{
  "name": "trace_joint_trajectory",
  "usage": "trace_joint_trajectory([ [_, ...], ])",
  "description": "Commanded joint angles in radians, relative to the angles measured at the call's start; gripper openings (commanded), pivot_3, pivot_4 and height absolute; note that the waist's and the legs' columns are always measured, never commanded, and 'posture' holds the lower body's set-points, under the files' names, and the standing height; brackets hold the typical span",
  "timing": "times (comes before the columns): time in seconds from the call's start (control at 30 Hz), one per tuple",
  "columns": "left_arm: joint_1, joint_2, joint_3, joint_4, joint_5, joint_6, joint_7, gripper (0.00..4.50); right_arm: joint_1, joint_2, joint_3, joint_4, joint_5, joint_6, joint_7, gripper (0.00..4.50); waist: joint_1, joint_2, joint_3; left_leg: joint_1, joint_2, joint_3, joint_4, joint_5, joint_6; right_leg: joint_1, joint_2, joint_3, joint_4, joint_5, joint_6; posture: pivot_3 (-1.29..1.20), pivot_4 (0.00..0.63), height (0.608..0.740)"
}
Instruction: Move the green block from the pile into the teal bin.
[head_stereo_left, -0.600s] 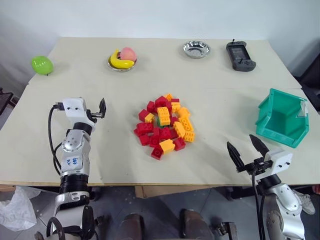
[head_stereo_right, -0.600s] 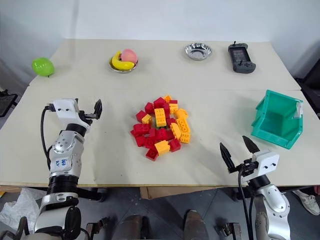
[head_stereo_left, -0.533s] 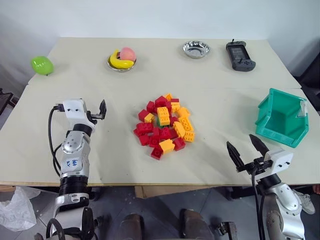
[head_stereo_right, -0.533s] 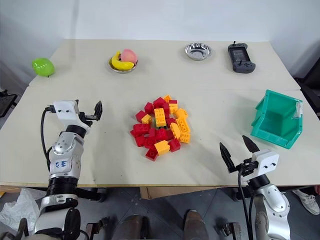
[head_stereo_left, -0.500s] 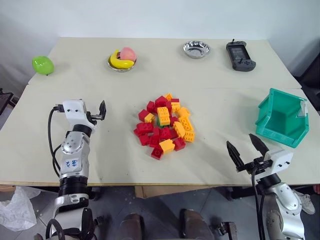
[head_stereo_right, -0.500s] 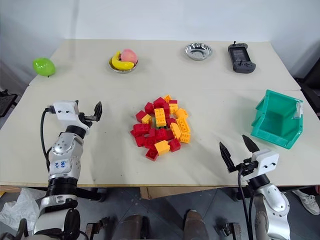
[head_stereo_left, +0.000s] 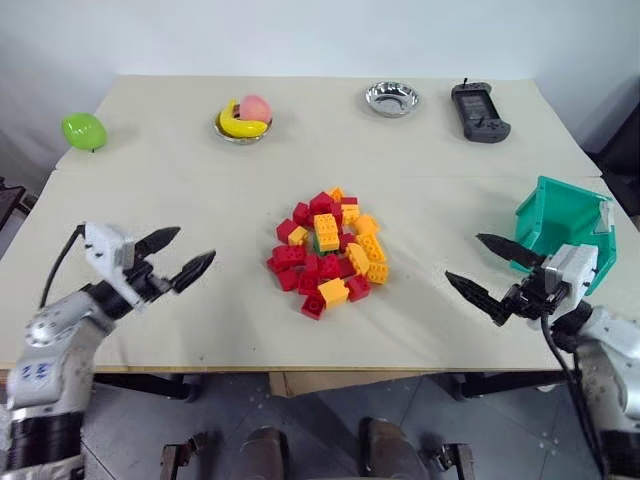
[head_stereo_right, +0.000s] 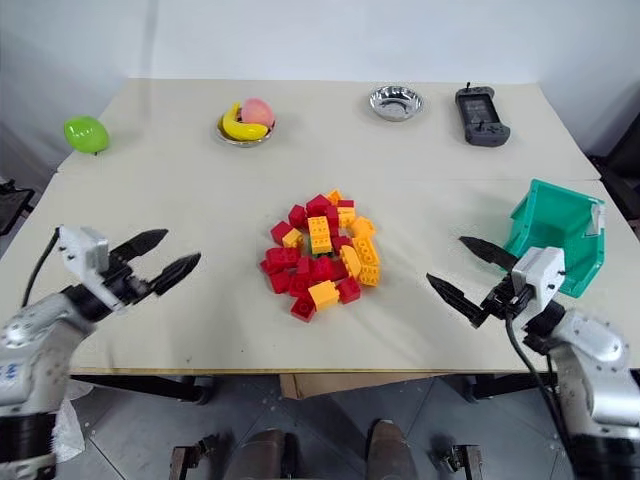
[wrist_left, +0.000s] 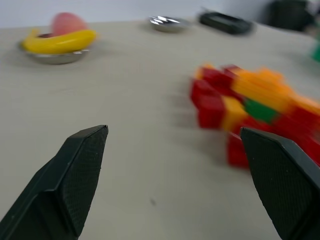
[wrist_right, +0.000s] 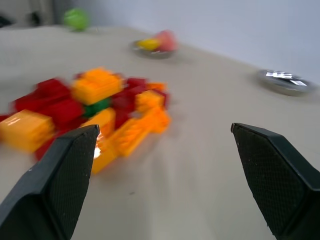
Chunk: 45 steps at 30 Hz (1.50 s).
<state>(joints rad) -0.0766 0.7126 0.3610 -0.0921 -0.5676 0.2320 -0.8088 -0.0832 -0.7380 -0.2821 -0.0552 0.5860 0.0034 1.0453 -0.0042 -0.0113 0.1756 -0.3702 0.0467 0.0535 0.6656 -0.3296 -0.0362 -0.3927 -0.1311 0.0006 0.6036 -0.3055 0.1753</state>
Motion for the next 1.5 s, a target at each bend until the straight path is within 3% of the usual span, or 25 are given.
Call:
trace_joint_trajectory([
  [0.03, 0.057, 0.075, 0.021, -0.014, 0.046, -0.081, -0.131, 4.5, -0.055, -0.065, 0.004, 0.048, 0.021, 0.021, 0.139, 4.45, 0.003, 0.0, 0.0, 0.0, 0.0, 0.0, 0.0, 0.0, 0.0, 0.0, 0.0, 0.0, 0.0, 0.0, 0.0, 0.0, 0.15, 0.74],
  [0.1, 0.084, 0.097, 0.005, -0.033, 0.056, -0.105, -0.18, 4.5, -0.078, -0.09, 0.037, 0.067, 0.001, 0.031, 0.203, 4.45, 0.006, 0.0, 0.0, 0.0, 0.0, 0.0, 0.0, 0.0, 0.0, 0.0, 0.0, 0.0, -0.001, 0.0, 0.0, 0.0, 0.15, 0.74],
  [0.2, 0.111, 0.1, -0.014, -0.09, 0.036, -0.083, -0.215, 4.5, -0.119, -0.104, 0.107, 0.084, -0.103, 0.064, 0.158, 4.45, 0.002, 0.0, 0.0, 0.0, 0.0, 0.0, 0.0, 0.0, 0.0, 0.0, 0.0, 0.0, -0.001, 0.0, 0.0, 0.0, 0.15, 0.74],
  [0.33, 0.126, 0.075, -0.023, -0.119, 0.056, -0.091, -0.197, 4.5, -0.136, -0.065, 0.108, 0.08, -0.088, 0.093, 0.134, 4.45, 0.002, 0.0, 0.0, -0.001, 0.0, 0.0, 0.0, -0.001, 0.0, -0.001, 0.0, 0.0, -0.001, 0.0, 0.0, 0.0, 0.15, 0.74],
  [0.43, 0.13, 0.057, -0.014, -0.108, 0.07, -0.099, -0.173, 4.5, -0.13, -0.041, 0.104, 0.063, -0.089, 0.077, 0.122, 3.92, 0.002, 0.0, 0.0, -0.001, 0.0, 0.0, 0.0, -0.001, 0.0, -0.001, 0.0, 0.0, 0.0, 0.0, 0.0, 0.0, 0.15, 0.74],
  [0.63, 0.147, 0.044, -0.021, -0.133, 0.059, -0.092, -0.182, 4.5, -0.164, 0.029, 0.132, 0.002, -0.075, 0.082, 0.096, 1.85, 0.0, 0.0, 0.0, -0.001, 0.0, 0.0, 0.0, -0.001, 0.0, -0.001, 0.0, 0.0, 0.0, 0.0, 0.0, 0.0, 0.15, 0.74],
  [0.8, 0.161, 0.025, -0.061, -0.176, 0.051, -0.092, -0.203, 4.5, -0.277, 0.132, 0.254, -0.038, -0.124, 0.128, 0.035, 0.05, -0.006, 0.0, 0.0, -0.001, 0.0, 0.0, 0.001, -0.001, 0.0, -0.001, 0.0, 0.0, 0.001, 0.0, 0.0, 0.0, 0.15, 0.74],
  [1.0, 0.118, -0.016, -0.08, -0.171, 0.052, -0.096, -0.176, 4.5, -0.486, 0.34, 0.521, 0.072, -0.315, 0.229, -0.079, 0.05, -0.022, 0.0, 0.0, -0.001, 0.001, 0.0, 0.001, -0.001, 0.0, -0.003, 0.0, 0.0, 0.005, -0.001, -0.001, 0.0, 0.15, 0.74],
  [1.13, 0.085, -0.037, -0.103, -0.169, 0.063, -0.101, -0.163, 4.5, -0.599, 0.444, 0.59, 0.2, -0.42, 0.284, -0.186, 0.05, -0.025, 0.0, 0.0, -0.001, 0.001, 0.0, 0.001, -0.001, 0.0, -0.004, -0.001, -0.002, 0.006, 0.0, -0.001, 0.0, 0.15, 0.74],
  [1.27, 0.065, -0.056, -0.126, -0.169, 0.051, -0.09, -0.157, 4.5, -0.736, 0.524, 0.572, 0.393, -0.506, 0.277, -0.324, 0.05, -0.03, 0.0, 0.0, -0.002, 0.001, 0.001, 0.001, 0.0, -0.001, -0.005, -0.001, -0.005, 0.007, 0.0, -0.002, 0.0, 0.15, 0.74],
  [1.5, 0.065, -0.077, -0.129, -0.132, 0.082, -0.122, -0.132, 4.5, -0.939, 0.54, 0.483, 0.738, -0.561, 0.189, -0.457, 0.05, -0.038, 0.0, 0.0, -0.002, 0.002, 0.001, 0.0, -0.001, -0.001, -0.006, -0.003, -0.011, 0.007, 0.0, -0.004, 0.0, 0.15, 0.74],
])
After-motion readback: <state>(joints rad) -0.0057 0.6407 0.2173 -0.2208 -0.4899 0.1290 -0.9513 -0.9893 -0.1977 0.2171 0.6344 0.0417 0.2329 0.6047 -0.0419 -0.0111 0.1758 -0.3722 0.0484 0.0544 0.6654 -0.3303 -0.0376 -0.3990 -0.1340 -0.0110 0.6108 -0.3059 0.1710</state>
